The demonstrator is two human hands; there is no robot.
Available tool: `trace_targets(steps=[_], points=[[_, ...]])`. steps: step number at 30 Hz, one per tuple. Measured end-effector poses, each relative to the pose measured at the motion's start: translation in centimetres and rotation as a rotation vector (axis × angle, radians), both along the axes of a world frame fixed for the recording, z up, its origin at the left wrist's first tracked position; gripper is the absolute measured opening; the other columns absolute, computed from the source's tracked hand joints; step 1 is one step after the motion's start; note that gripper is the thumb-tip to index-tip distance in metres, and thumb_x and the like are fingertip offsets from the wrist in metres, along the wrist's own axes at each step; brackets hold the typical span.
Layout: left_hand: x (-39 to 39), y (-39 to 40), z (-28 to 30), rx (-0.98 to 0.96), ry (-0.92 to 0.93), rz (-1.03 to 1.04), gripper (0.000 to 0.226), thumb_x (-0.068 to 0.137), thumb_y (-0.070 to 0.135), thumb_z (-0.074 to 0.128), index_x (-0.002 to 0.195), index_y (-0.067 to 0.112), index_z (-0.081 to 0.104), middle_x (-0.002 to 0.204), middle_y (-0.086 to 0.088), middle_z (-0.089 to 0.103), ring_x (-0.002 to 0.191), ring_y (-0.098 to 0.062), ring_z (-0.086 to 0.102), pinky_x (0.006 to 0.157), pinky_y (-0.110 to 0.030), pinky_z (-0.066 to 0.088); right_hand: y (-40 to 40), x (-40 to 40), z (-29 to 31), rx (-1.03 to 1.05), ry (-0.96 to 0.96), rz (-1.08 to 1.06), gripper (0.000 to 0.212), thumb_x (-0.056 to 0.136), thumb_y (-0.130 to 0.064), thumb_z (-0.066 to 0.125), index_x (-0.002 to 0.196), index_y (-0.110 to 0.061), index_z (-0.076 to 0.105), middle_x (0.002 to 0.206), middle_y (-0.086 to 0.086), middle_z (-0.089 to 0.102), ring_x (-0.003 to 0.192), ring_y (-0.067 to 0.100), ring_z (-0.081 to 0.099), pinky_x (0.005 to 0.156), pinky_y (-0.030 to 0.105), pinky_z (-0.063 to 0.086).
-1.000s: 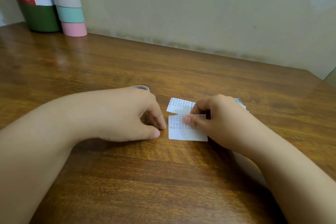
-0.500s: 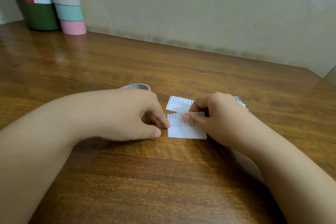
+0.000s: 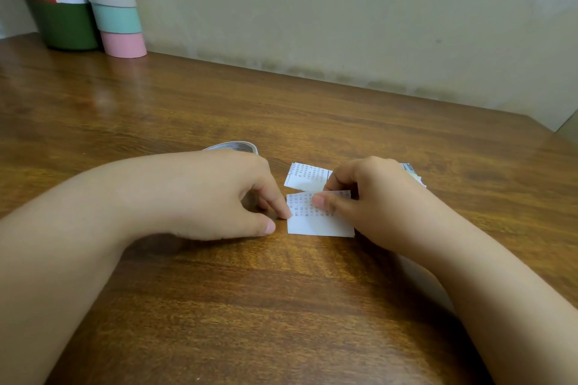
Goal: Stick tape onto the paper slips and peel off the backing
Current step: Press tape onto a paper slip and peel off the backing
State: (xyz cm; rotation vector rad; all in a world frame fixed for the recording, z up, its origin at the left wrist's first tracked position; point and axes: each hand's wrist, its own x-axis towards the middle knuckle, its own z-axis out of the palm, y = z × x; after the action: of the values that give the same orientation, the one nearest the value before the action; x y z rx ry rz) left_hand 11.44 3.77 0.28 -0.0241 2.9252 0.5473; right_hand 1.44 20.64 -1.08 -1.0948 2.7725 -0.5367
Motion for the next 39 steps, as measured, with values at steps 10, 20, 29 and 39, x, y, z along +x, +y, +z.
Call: trace_targets(steps=[10,20,29,39], points=[[0.1,0.1,0.1,-0.017,-0.008,0.009,0.021,0.084,0.047,0.058,0.102,0.058,0.06,0.098,0.028,0.05,0.079,0.01,0.049,0.059,-0.009,0.034,0.1,0.1,0.0,-0.001,0.006,0.012,0.019,0.087,-0.045,0.06,0.085,-0.028,0.066,0.08,-0.011,0.056,0.067,0.002,0.049,0.05,0.016,0.034],[-0.1,0.1,-0.2,-0.019,0.018,-0.005,0.022,0.087,0.042,0.057,0.105,0.054,0.06,0.097,0.025,0.049,0.075,0.024,0.041,0.06,-0.002,0.033,0.2,0.3,0.0,0.01,0.033,0.032,0.019,0.081,-0.046,0.067,0.083,-0.028,0.063,0.079,-0.012,0.056,0.07,0.0,0.049,0.053,0.014,0.034],[-0.1,0.2,-0.2,-0.048,0.019,0.01,0.022,0.088,0.044,0.055,0.106,0.056,0.059,0.097,0.027,0.047,0.075,0.024,0.04,0.056,-0.008,0.033,0.7,1.1,0.4,0.052,0.066,0.025,0.028,0.075,-0.05,0.07,0.081,-0.034,0.047,0.09,-0.015,0.046,0.075,-0.002,0.043,0.056,0.011,0.03],[-0.3,0.3,-0.5,0.009,0.076,0.031,0.015,0.086,0.04,0.059,0.097,0.048,0.066,0.094,0.024,0.054,0.073,0.018,0.046,0.057,-0.006,0.035,0.9,1.2,0.8,-0.111,-0.097,-0.049,0.018,0.079,-0.04,0.071,0.082,-0.025,0.062,0.078,-0.007,0.064,0.065,0.006,0.058,0.053,0.017,0.042]])
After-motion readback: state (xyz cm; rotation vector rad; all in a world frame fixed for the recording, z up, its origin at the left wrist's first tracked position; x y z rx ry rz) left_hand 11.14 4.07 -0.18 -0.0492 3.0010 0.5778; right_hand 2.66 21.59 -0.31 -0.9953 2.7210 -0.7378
